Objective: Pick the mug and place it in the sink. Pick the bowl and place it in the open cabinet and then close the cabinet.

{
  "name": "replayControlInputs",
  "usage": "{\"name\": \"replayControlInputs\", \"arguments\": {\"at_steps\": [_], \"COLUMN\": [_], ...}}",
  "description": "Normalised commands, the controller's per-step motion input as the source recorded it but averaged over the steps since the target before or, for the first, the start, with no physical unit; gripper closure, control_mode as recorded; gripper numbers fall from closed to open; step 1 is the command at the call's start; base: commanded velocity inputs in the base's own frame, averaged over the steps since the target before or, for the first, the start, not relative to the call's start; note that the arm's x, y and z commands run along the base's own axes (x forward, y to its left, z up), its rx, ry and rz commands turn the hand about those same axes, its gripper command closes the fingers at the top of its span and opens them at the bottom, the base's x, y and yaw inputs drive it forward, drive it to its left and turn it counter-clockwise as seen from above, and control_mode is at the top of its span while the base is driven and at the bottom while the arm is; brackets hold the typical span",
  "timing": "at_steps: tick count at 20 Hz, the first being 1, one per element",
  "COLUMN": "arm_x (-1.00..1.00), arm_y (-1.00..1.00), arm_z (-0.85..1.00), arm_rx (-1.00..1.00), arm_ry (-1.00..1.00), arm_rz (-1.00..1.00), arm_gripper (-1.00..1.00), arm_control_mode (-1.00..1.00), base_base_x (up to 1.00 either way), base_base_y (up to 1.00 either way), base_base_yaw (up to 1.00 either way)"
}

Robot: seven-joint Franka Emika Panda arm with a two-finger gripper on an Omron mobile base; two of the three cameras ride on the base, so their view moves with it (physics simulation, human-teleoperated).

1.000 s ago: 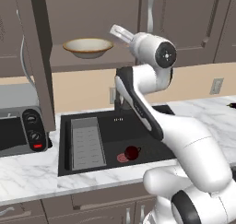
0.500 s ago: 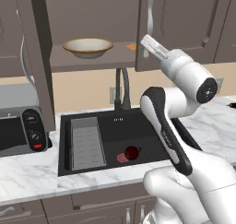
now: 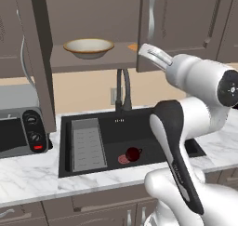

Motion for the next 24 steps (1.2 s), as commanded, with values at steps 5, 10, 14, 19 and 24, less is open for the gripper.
{"name": "replayControlInputs", "arguments": {"at_steps": [5, 10, 14, 19, 24], "arm_x": [-1.0, -1.0, -1.0, -0.85, -0.56], "arm_y": [0.05, 0.0, 0.0, -0.01, 0.0], "arm_z": [0.35, 0.04, -0.22, -0.09, -0.01], "arm_rx": [-0.01, 0.0, -0.02, -0.02, -0.09], "arm_ry": [0.44, 0.28, -0.01, -0.01, -0.01], "arm_rz": [-0.05, -0.02, 0.03, 0.13, 0.11], "arm_gripper": [-1.0, -1.0, -1.0, -1.0, -1.0], "arm_control_mode": [-1.0, -1.0, -1.0, -1.0, -1.0], "base_base_x": [0.0, 0.0, 0.0, 0.0, 0.0], "base_base_y": [0.0, 0.0, 0.0, 0.0, 0.0], "base_base_yaw": [0.0, 0.0, 0.0, 0.0, 0.0]}}
